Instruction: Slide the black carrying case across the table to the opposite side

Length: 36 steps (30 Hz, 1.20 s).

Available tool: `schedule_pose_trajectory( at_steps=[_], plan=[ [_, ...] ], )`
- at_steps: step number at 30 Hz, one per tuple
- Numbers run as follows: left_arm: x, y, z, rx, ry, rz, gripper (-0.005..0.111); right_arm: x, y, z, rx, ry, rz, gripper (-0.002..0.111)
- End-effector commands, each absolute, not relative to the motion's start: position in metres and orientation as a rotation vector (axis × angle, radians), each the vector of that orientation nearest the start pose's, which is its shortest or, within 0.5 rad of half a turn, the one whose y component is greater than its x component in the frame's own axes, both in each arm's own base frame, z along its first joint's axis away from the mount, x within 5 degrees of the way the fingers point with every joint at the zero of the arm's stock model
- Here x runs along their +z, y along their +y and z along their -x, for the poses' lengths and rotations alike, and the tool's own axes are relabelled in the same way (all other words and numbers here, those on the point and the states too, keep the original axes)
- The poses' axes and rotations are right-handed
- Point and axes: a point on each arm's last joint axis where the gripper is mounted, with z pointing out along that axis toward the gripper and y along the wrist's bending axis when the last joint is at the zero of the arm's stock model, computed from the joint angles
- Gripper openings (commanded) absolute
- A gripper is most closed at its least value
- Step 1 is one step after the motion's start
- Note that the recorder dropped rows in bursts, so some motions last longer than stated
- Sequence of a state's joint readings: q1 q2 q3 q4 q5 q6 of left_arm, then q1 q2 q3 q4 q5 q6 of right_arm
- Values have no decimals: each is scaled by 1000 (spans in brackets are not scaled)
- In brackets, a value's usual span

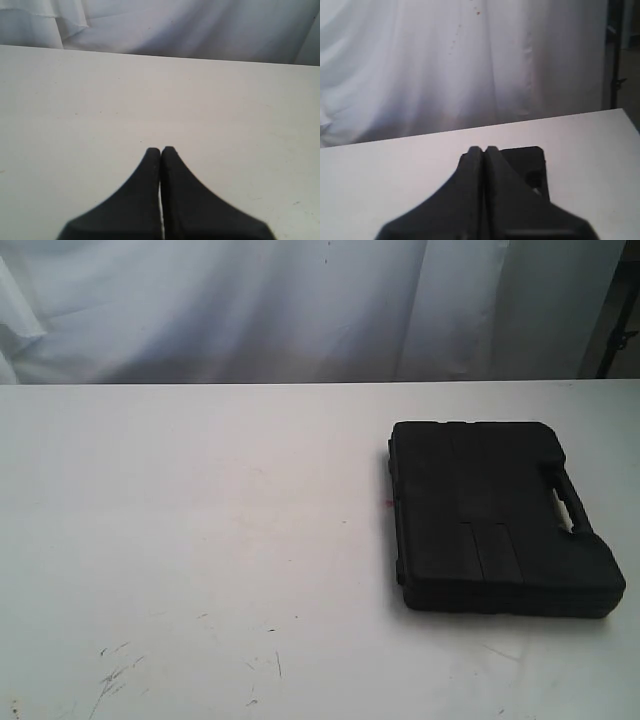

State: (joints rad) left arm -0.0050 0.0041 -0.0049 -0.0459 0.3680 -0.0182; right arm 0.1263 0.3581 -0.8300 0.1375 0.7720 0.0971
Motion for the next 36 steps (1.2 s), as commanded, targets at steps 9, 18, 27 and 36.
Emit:
schedule_pose_trajectory(
  at_steps=[9,18,27,36],
  plan=[
    [181,-2,-53,-67,1840,39,0,319,6,-32,166,1662,-34,0],
    [181,-2,-53,-67,1840,39,0,276,6,-49,151,1718,-31,0],
    [181,-2,-53,-67,1840,39,0,237,6,-51,159,1738,-45,0],
    [181,-2,-53,-67,1840,39,0,192,5,-54,102,1763,3,0]
  ],
)
